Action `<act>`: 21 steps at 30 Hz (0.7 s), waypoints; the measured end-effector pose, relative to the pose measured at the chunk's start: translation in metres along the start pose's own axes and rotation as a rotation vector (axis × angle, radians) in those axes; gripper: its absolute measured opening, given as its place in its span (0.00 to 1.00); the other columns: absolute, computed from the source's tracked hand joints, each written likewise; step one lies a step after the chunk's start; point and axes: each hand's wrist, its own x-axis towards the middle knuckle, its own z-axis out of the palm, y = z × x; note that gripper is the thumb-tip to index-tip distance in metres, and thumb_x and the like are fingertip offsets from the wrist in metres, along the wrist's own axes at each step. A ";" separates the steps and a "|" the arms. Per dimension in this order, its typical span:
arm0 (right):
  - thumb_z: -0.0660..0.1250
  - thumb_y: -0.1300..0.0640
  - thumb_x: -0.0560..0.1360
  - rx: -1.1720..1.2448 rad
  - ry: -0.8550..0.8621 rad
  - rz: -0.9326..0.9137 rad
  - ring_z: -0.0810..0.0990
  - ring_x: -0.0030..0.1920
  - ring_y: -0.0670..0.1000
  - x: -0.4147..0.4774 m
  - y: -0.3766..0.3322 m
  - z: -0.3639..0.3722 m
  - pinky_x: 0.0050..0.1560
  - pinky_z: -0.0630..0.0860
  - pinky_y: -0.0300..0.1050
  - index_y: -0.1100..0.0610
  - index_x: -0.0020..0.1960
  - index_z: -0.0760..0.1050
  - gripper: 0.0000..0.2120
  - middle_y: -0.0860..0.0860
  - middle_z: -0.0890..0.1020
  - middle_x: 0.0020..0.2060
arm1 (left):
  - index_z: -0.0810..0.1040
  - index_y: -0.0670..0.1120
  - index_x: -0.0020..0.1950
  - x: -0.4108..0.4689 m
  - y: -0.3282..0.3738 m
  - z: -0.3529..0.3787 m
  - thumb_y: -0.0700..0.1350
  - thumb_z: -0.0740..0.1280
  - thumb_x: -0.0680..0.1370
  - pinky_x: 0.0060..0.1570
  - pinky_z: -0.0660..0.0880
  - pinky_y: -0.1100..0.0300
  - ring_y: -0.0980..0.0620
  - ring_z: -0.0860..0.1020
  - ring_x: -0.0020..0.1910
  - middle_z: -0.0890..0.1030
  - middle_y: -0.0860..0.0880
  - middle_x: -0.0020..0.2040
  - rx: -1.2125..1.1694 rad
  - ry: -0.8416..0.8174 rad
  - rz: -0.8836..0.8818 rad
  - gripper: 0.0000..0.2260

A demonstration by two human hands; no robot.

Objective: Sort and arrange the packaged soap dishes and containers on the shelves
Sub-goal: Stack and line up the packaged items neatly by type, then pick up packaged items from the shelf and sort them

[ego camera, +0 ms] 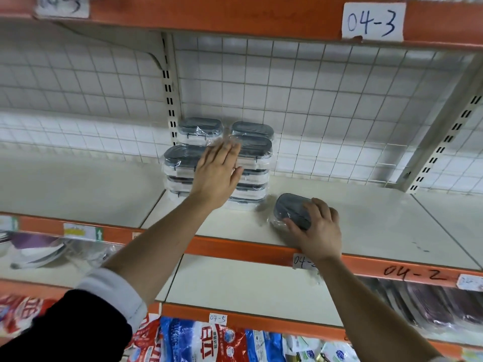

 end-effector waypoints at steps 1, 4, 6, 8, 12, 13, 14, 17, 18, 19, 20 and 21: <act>0.69 0.37 0.70 0.011 0.036 -0.018 0.72 0.59 0.64 -0.001 -0.001 -0.002 0.56 0.75 0.58 0.58 0.59 0.78 0.29 0.57 0.77 0.62 | 0.58 0.46 0.78 -0.011 -0.002 -0.002 0.54 0.52 0.83 0.76 0.51 0.48 0.45 0.57 0.77 0.62 0.45 0.77 -0.025 0.018 0.001 0.25; 0.68 0.38 0.70 0.078 0.148 -0.045 0.71 0.59 0.61 -0.005 -0.005 -0.009 0.60 0.71 0.58 0.60 0.59 0.78 0.29 0.59 0.77 0.60 | 0.69 0.44 0.73 -0.046 -0.013 -0.007 0.50 0.58 0.81 0.71 0.61 0.47 0.43 0.67 0.71 0.70 0.42 0.71 -0.071 0.122 0.028 0.21; 0.67 0.39 0.70 0.140 0.229 -0.061 0.69 0.61 0.57 -0.008 -0.012 -0.015 0.61 0.70 0.59 0.60 0.59 0.77 0.28 0.59 0.75 0.61 | 0.75 0.43 0.66 -0.071 -0.026 -0.007 0.49 0.58 0.79 0.61 0.67 0.47 0.42 0.74 0.60 0.76 0.42 0.62 -0.056 0.179 0.041 0.19; 0.68 0.40 0.70 0.185 0.298 -0.096 0.68 0.62 0.56 -0.007 -0.024 -0.021 0.61 0.70 0.60 0.60 0.59 0.77 0.27 0.58 0.75 0.61 | 0.78 0.43 0.60 -0.094 -0.041 -0.003 0.49 0.57 0.78 0.53 0.71 0.47 0.41 0.77 0.52 0.78 0.42 0.55 -0.034 0.145 0.043 0.17; 0.69 0.42 0.71 0.356 0.391 -0.121 0.67 0.65 0.52 0.011 -0.064 -0.032 0.65 0.69 0.59 0.55 0.61 0.74 0.24 0.53 0.71 0.64 | 0.80 0.43 0.55 -0.114 -0.066 0.001 0.51 0.54 0.77 0.51 0.72 0.47 0.40 0.78 0.48 0.79 0.43 0.50 -0.008 -0.052 -0.080 0.20; 0.69 0.41 0.72 0.390 0.402 -0.146 0.67 0.66 0.52 0.018 -0.078 -0.034 0.66 0.68 0.58 0.53 0.62 0.73 0.24 0.50 0.70 0.64 | 0.80 0.43 0.55 -0.114 -0.070 0.002 0.52 0.53 0.77 0.51 0.71 0.48 0.41 0.78 0.48 0.79 0.44 0.50 -0.013 -0.077 -0.094 0.20; 0.69 0.41 0.72 0.408 0.407 -0.179 0.67 0.66 0.52 0.025 -0.091 -0.034 0.66 0.68 0.56 0.53 0.62 0.73 0.24 0.49 0.69 0.64 | 0.80 0.44 0.55 -0.112 -0.072 0.003 0.52 0.52 0.77 0.52 0.70 0.48 0.42 0.78 0.49 0.79 0.45 0.51 -0.023 -0.091 -0.091 0.20; 0.68 0.38 0.73 0.406 0.340 -0.249 0.68 0.65 0.55 0.044 -0.129 -0.028 0.66 0.65 0.46 0.54 0.62 0.74 0.25 0.51 0.71 0.64 | 0.79 0.46 0.55 -0.104 -0.078 0.009 0.49 0.57 0.79 0.55 0.68 0.49 0.44 0.78 0.51 0.79 0.47 0.52 -0.050 -0.100 -0.065 0.14; 0.68 0.38 0.72 0.396 0.296 -0.251 0.68 0.65 0.55 0.050 -0.142 -0.024 0.66 0.65 0.44 0.54 0.62 0.75 0.25 0.52 0.71 0.64 | 0.79 0.46 0.55 -0.102 -0.081 0.012 0.47 0.59 0.79 0.55 0.67 0.49 0.44 0.78 0.51 0.79 0.47 0.52 -0.061 -0.099 -0.060 0.11; 0.68 0.38 0.72 0.385 0.253 -0.254 0.68 0.65 0.56 0.056 -0.153 -0.020 0.65 0.65 0.43 0.54 0.62 0.75 0.26 0.52 0.71 0.64 | 0.79 0.46 0.55 -0.101 -0.082 0.015 0.46 0.60 0.79 0.56 0.67 0.50 0.45 0.78 0.52 0.79 0.47 0.52 -0.068 -0.108 -0.060 0.10; 0.68 0.38 0.72 0.371 0.221 -0.268 0.69 0.65 0.56 0.062 -0.163 -0.016 0.65 0.65 0.45 0.55 0.62 0.75 0.26 0.53 0.72 0.64 | 0.78 0.46 0.56 -0.100 -0.082 0.017 0.46 0.59 0.80 0.56 0.66 0.50 0.45 0.77 0.53 0.78 0.47 0.54 -0.070 -0.133 -0.056 0.10; 0.68 0.38 0.72 0.349 0.206 -0.298 0.69 0.65 0.57 0.067 -0.173 -0.010 0.65 0.66 0.48 0.56 0.61 0.76 0.26 0.54 0.72 0.63 | 0.77 0.47 0.58 -0.100 -0.084 0.020 0.46 0.59 0.80 0.57 0.65 0.51 0.45 0.76 0.56 0.77 0.47 0.56 -0.078 -0.168 -0.048 0.11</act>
